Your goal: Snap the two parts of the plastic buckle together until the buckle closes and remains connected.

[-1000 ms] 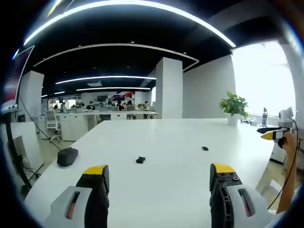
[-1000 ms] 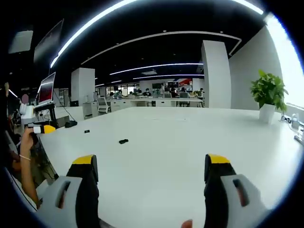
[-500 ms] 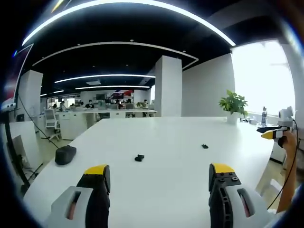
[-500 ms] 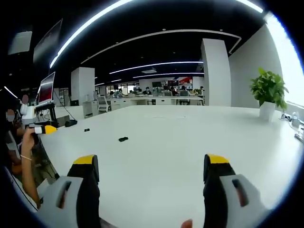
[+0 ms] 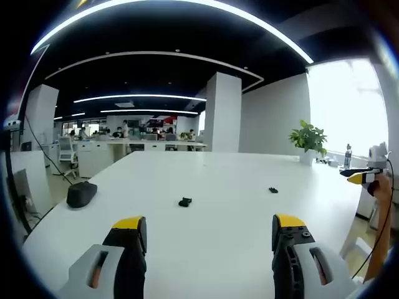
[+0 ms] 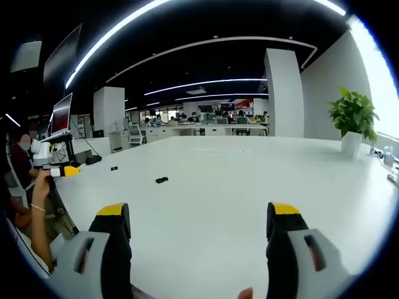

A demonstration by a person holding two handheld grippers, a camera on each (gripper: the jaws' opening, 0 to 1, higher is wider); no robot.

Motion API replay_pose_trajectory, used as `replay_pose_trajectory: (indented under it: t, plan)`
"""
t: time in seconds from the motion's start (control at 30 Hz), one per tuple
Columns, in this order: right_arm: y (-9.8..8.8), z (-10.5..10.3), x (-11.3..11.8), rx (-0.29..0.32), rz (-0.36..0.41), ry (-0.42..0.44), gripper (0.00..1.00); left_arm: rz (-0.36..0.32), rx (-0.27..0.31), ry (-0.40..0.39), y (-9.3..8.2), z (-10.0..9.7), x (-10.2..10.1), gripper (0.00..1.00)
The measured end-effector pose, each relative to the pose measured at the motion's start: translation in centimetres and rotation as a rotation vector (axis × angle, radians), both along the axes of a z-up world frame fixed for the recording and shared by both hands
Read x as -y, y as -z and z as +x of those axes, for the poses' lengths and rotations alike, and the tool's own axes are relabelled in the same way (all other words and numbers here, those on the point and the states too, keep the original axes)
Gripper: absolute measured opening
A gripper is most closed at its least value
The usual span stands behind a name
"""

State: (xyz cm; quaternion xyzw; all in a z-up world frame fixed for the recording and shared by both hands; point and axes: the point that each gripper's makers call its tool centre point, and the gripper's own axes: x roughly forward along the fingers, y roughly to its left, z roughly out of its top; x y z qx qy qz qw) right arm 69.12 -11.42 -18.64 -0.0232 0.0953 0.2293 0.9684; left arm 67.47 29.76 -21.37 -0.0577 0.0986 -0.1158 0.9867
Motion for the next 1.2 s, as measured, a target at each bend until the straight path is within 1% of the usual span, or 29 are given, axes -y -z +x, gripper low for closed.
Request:
replay_pose_trajectory:
  t: [0.47, 0.63, 0.83, 0.93, 1.07, 1.2]
  plan:
    - [0.6, 0.3, -0.2, -0.019, 0.012, -0.013, 0.91, -0.019, -0.002, 0.001, 0.5, 0.4, -0.1, 0.83]
    - [0.8, 0.4, -0.1, -0.024, 0.015, -0.014, 0.9, -0.014, -0.008, -0.005, 0.7, 0.5, -0.2, 0.83]
    - [1.0, 0.4, 0.1, -0.028, 0.018, -0.012, 0.9, -0.007, -0.013, 0.003, 0.7, 0.9, 0.2, 0.82]
    - [0.9, 0.4, 0.2, -0.026, 0.024, -0.008, 0.9, 0.001, -0.025, 0.01, 0.6, 1.1, 0.4, 0.82]
    - [0.8, 0.3, 0.1, -0.018, 0.028, -0.021, 0.9, 0.002, -0.017, 0.003, 0.1, 1.6, 0.4, 0.81]
    - [0.9, 0.2, 0.1, -0.014, 0.031, -0.031, 0.9, 0.002, -0.015, 0.006, 0.1, 2.1, 0.6, 0.81]
